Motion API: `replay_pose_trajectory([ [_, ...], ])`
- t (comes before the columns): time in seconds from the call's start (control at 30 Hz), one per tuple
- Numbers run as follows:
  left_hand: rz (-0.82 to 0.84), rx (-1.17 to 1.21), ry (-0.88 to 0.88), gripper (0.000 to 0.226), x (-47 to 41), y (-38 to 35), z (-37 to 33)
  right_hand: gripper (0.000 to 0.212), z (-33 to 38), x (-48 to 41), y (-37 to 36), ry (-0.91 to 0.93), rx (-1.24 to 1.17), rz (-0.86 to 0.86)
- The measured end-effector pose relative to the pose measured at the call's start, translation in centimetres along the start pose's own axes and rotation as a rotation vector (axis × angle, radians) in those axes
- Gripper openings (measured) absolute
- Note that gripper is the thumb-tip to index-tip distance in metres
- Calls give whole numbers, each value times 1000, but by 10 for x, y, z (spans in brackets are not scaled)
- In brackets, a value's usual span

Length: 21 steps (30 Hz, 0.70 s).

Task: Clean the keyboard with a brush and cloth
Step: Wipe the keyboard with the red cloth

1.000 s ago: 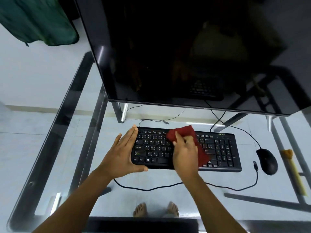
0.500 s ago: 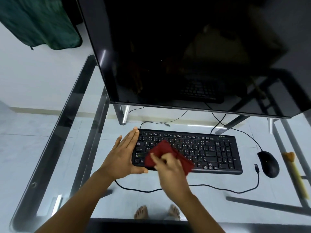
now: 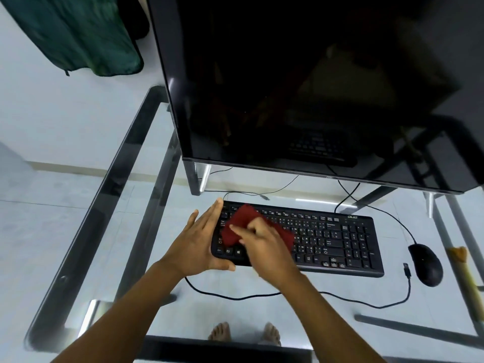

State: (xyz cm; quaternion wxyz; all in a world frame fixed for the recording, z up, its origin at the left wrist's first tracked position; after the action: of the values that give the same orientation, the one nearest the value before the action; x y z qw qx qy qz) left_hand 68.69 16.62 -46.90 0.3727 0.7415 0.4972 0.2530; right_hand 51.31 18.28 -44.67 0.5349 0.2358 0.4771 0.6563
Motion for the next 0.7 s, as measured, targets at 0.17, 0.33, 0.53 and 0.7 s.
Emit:
replay_pose_trajectory([
  [0.17, -16, 30, 19, 144, 0, -2, 2, 31, -62, 1, 33, -542, 124, -302],
  [0.33, -33, 21, 12, 145, 0, -4, 2, 35, 4, -41, -13, -356, 106, -167],
  [0.53, -40, 48, 18, 146, 1, -1, 0, 36, -30, -26, 20, -305, 72, -128],
  [0.7, -39, 56, 25, 145, 0, 0, 0, 34, -52, -15, 26, -441, 89, -188],
])
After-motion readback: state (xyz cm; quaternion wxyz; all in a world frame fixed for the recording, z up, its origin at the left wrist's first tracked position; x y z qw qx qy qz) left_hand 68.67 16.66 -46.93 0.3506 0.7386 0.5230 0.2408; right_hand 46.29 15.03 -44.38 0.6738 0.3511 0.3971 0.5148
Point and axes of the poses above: each hand's wrist, its own x-axis away from the middle knuckle, its own y-axis out of the back of the hand, z = x × y, the point moved 3 cm from there along -x, towards the middle knuckle, and after that the axes turned 8 degrees about -z, right-handed, at the moved point
